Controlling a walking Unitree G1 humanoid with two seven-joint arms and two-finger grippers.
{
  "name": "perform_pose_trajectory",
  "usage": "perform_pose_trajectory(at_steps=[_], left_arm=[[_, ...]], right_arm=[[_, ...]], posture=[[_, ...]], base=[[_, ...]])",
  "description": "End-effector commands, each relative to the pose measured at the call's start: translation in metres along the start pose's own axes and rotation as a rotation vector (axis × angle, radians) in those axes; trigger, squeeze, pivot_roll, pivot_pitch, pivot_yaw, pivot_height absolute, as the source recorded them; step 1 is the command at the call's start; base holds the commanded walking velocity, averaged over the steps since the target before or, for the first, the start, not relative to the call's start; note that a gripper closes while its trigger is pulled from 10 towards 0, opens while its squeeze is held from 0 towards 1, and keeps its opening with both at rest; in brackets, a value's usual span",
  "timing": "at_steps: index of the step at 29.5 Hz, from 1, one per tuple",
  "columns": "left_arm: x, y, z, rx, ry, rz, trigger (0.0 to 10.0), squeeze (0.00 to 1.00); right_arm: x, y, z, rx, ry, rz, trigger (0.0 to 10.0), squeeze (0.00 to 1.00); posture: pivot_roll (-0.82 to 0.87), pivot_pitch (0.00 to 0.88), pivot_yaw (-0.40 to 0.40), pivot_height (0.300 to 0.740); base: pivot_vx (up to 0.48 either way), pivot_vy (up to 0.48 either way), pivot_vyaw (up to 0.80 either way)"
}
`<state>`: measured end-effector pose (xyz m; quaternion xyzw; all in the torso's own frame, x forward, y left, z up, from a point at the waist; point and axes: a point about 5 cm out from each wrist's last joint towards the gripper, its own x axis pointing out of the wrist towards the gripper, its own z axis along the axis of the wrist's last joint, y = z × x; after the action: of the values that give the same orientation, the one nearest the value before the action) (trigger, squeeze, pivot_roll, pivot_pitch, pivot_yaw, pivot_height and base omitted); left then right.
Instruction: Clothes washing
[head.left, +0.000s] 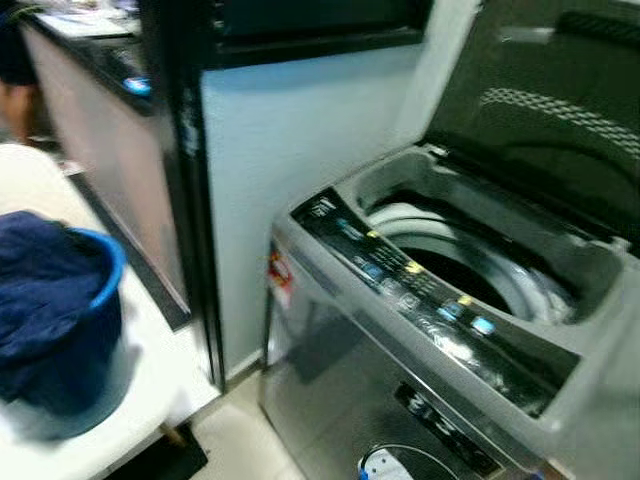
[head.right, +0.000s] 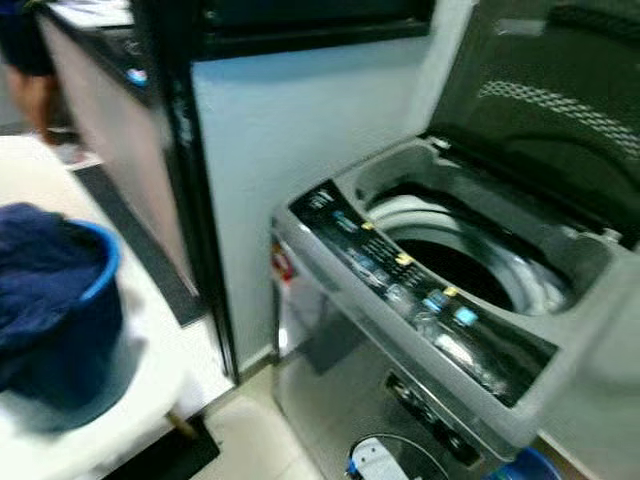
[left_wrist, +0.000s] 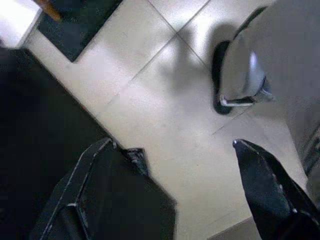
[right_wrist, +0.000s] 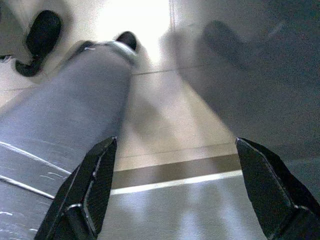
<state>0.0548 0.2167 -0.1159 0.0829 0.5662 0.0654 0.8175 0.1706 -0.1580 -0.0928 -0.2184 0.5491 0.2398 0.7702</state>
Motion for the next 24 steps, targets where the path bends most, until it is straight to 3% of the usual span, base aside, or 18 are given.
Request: perform_pose_trajectory(at_steps=[1,10,18,24], left_arm=[[0.0011,-0.0142,0.0087,0.006,-0.027,-0.048,10.0,0.0],[0.0007,-0.0162,0.0064,-0.007,-0.016,-0.057,10.0,0.0],[-0.0002,-0.0169,0.002,-0.006,0.0,-0.062,10.0,0.0],[-0.0004,-0.0165,0.0009,0.003,0.005,-0.06,10.0,0.0]], right_arm=[[-0.0001,0.0002,-0.0053,0.002,0.015,0.005,10.0,0.0],[0.0001,0.0019,-0.0076,-0.017,0.021,0.022,10.0,0.0],[0.0002,0.0029,-0.0084,-0.032,0.02,0.024,10.0,0.0],[0.0005,0.0043,-0.0066,-0.043,0.019,0.031,10.0,0.0]], posture=[[0.22,0.0,-0.112,0.74],[0.22,0.0,-0.115,0.74],[0.22,0.0,-0.116,0.74],[0.22,0.0,-0.116,0.74]], base=[[0.0,0.0,-0.8],[0.0,0.0,-0.78],[0.0,0.0,0.0],[0.0,0.256,0.0]])
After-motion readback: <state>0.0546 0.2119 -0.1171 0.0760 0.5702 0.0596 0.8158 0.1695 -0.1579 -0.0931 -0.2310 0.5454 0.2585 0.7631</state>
